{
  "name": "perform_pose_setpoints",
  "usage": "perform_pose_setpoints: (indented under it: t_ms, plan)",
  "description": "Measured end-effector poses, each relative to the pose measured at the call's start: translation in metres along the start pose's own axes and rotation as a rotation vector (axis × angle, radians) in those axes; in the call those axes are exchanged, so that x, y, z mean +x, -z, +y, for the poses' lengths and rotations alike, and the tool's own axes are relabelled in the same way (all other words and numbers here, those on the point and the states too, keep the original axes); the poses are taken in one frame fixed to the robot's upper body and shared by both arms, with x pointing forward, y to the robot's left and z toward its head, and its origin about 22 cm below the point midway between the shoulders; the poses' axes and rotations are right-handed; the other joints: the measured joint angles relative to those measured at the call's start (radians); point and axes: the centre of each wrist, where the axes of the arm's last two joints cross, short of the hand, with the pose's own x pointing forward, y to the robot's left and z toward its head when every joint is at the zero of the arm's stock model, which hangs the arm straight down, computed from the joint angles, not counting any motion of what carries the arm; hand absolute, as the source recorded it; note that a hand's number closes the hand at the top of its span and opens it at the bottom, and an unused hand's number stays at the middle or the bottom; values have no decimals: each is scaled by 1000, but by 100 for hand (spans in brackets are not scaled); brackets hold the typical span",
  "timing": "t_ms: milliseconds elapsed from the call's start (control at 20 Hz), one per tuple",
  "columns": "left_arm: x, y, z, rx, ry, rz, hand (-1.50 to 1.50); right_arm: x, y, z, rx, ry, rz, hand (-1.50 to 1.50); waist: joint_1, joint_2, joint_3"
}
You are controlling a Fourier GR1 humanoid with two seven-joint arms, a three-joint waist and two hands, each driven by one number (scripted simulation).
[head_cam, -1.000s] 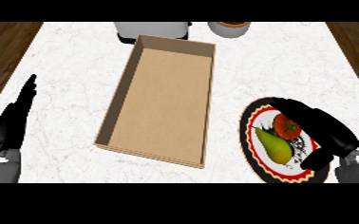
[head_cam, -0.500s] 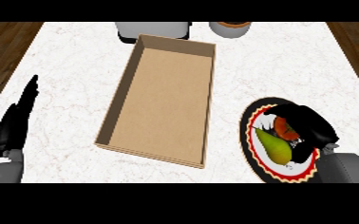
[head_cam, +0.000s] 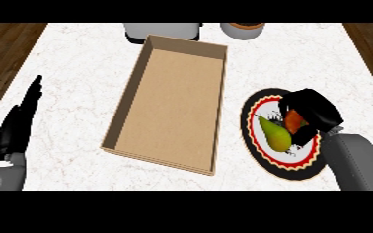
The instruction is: Pick the tomato from the plate and place it in the cardboard box
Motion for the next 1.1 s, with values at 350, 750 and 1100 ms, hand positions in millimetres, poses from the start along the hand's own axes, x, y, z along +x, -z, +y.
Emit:
perform_pose_setpoints:
  t_ms: [350,750,1100]
  plan:
    - [4,5,-13,-14,-10,-14,0,-4,58,-48,17,11,-210,150,24,11,4]
    - [0,6,-7,2,-5,-3,0,-9,81,-109,-223,13,-306,150,3,3,3]
    - [-5,0,-3,13,0,6,0,13,93,-146,-366,78,-498,150,-9,-2,2]
